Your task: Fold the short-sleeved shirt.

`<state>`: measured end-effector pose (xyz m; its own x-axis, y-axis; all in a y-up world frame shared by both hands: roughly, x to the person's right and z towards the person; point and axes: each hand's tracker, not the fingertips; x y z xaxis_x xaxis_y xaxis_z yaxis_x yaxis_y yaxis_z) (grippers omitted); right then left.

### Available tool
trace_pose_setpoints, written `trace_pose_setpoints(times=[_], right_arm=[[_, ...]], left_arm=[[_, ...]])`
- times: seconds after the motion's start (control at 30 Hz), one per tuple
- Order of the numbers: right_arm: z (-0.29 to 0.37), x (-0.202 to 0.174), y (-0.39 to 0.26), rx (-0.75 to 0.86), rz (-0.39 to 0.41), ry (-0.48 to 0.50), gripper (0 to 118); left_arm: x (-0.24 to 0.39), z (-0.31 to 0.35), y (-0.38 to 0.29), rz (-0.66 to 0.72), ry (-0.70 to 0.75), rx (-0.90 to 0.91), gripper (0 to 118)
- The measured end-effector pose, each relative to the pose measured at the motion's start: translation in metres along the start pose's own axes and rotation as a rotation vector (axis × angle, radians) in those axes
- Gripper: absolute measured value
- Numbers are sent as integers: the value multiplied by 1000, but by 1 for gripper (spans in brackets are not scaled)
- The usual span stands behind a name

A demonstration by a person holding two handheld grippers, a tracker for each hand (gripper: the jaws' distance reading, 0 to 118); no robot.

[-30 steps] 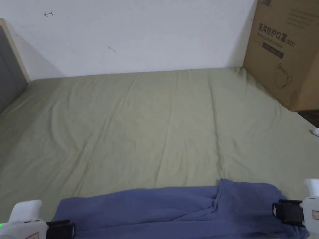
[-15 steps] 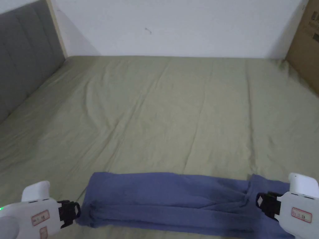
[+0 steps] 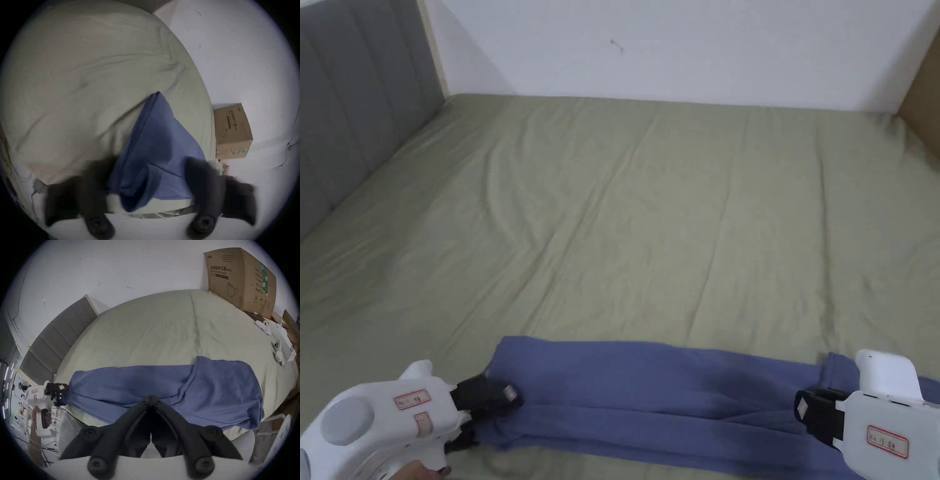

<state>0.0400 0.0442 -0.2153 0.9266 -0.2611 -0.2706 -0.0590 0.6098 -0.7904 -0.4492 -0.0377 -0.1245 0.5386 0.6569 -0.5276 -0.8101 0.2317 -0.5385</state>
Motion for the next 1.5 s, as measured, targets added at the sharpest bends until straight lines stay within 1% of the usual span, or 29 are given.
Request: trace_pose_setpoints(times=[0.03,0.07,0.1,0.13,0.23,0.33,0.4,0.5,0.57,0.63,0.7,0.73,0.8,0.87,0.9,0.93,0.97,1.0,1.03,1.07,1.2,1.23,1.27,1.3,1.33,1.37,1.4,1.43,1.5], right_arm=[[-3,3,1,-9,-5,13,0],[-4,4,1,-15,-9,19,0],[-5,4,1,-15,-13,15,0],[-4,5,0,-18,-12,11,0],[1,13,1,-14,-13,7,0],[5,23,2,-4,-30,-6,0],[9,31,2,9,-55,-11,0],[14,44,0,23,-89,-11,0],[16,51,-3,29,-101,-26,0],[19,60,-7,33,-131,-30,0],[22,70,-12,36,-169,-22,0],[24,75,-15,38,-188,-26,0],[26,83,-20,35,-207,-37,0],[29,92,-26,33,-226,-52,0],[31,97,-29,32,-238,-54,0],[33,102,-31,31,-254,-59,0],[34,106,-33,30,-265,-62,0],[36,110,-35,28,-277,-65,0],[37,112,-36,29,-285,-69,0],[39,114,-37,29,-290,-72,0],[42,112,-36,36,-275,-77,0],[41,110,-35,36,-268,-81,0],[40,109,-34,36,-265,-81,0],[39,108,-35,36,-266,-75,0],[37,107,-35,36,-270,-67,0],[35,105,-36,34,-273,-60,0],[32,104,-37,31,-273,-54,0],[30,101,-38,28,-270,-52,0],[27,96,-39,18,-262,-43,0]], left_arm=[[-4,-7,-1,-28,79,-41,7],[-10,-14,-1,18,2,-60,7],[-12,-12,-1,63,-15,-49,7],[-6,-5,-3,74,-27,-31,7],[8,1,1,21,1,-36,7],[47,19,-3,-128,58,2,7],[69,24,1,-227,47,26,7],[129,28,-6,-401,9,37,7],[173,26,-25,-541,-17,40,7],[215,15,-48,-689,-40,17,7],[243,-4,-75,-871,-59,-4,7],[258,-17,-92,-948,-44,-28,7],[272,-42,-123,-1041,-43,-81,7],[275,-65,-147,-1062,-102,-158,11],[273,-76,-157,-1047,-120,-205,24],[270,-86,-168,-1055,-142,-247,45],[267,-95,-174,-1054,-148,-263,74],[265,-103,-179,-1045,-100,-274,102],[263,-107,-183,-1060,-60,-286,107],[263,-105,-184,-1049,-72,-270,105],[263,-76,-162,-918,-170,-201,105],[260,-68,-153,-877,-200,-184,104],[257,-62,-146,-837,-221,-166,100],[252,-56,-137,-793,-226,-151,82],[249,-54,-129,-771,-196,-137,55],[244,-55,-125,-765,-165,-128,24],[237,-58,-122,-778,-110,-115,2],[232,-64,-121,-780,-83,-114,2],[220,-78,-120,-788,-56,-188,1]])
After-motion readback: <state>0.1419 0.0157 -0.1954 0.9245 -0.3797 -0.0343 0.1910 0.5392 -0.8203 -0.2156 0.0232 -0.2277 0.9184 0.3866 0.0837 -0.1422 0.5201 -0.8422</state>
